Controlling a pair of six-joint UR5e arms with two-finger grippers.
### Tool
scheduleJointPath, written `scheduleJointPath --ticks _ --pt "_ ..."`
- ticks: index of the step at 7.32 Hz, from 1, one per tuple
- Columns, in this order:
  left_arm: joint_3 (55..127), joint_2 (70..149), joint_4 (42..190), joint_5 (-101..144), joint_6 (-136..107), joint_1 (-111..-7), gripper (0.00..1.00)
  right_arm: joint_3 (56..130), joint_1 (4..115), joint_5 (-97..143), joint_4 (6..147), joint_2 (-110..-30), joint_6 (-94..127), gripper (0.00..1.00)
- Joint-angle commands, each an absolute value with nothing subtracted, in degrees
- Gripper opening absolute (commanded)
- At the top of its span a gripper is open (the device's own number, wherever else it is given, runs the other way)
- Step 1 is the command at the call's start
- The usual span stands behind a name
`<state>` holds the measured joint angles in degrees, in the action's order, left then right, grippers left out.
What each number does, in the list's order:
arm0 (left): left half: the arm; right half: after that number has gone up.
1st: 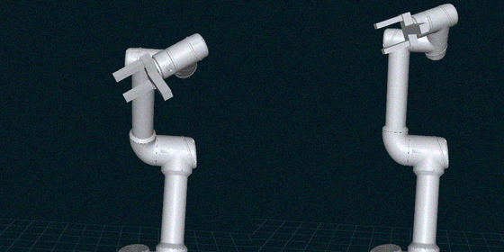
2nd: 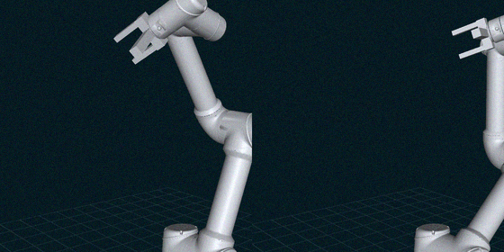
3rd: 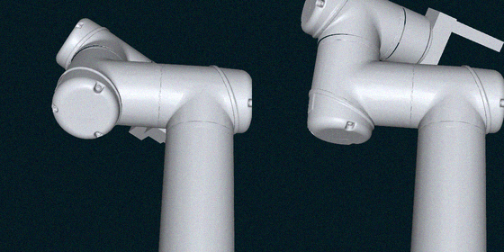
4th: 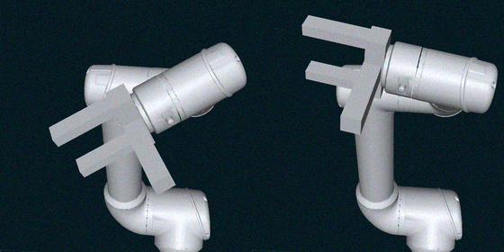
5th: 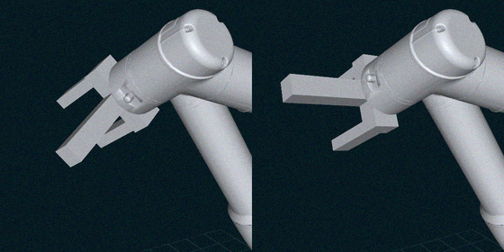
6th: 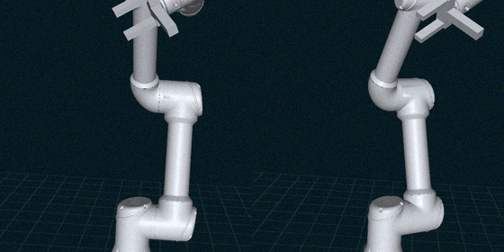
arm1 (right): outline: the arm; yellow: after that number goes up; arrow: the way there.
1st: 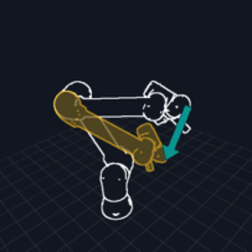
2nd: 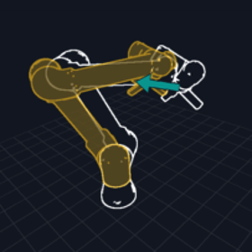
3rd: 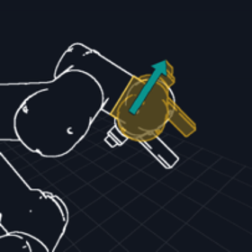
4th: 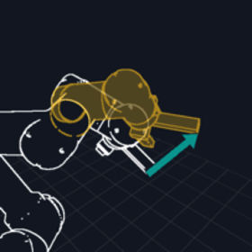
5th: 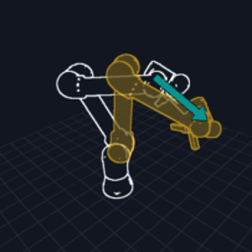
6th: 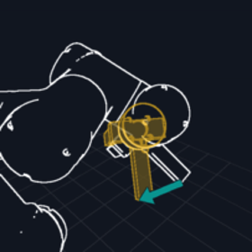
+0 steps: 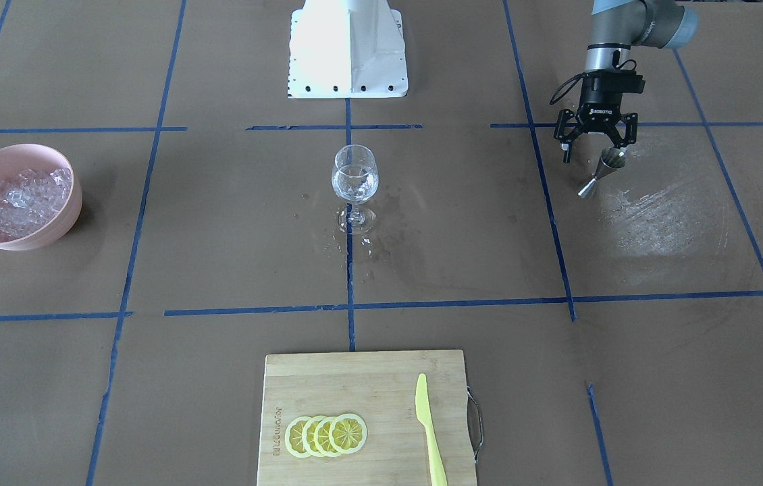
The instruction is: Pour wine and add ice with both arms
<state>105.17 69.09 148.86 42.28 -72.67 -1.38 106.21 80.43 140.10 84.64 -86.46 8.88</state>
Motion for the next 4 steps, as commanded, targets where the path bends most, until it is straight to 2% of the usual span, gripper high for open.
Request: scheduleJointPath --ticks 1,3,4 --pt "105.8 67.2 148.7 52.0 -71.7 -1.6 0.99 106.1 80.4 140.1 84.6 -86.4 8.9 1.0" --pt "110.7 62.7 148.8 58.1 -67.3 -2.4 0.99 106.1 80.4 140.1 84.6 -86.4 8.9 1.0" --pt "110.5 62.2 148.8 60.8 -64.7 -5.0 0.99 106.1 80.5 140.1 84.6 -86.4 8.9 1.0"
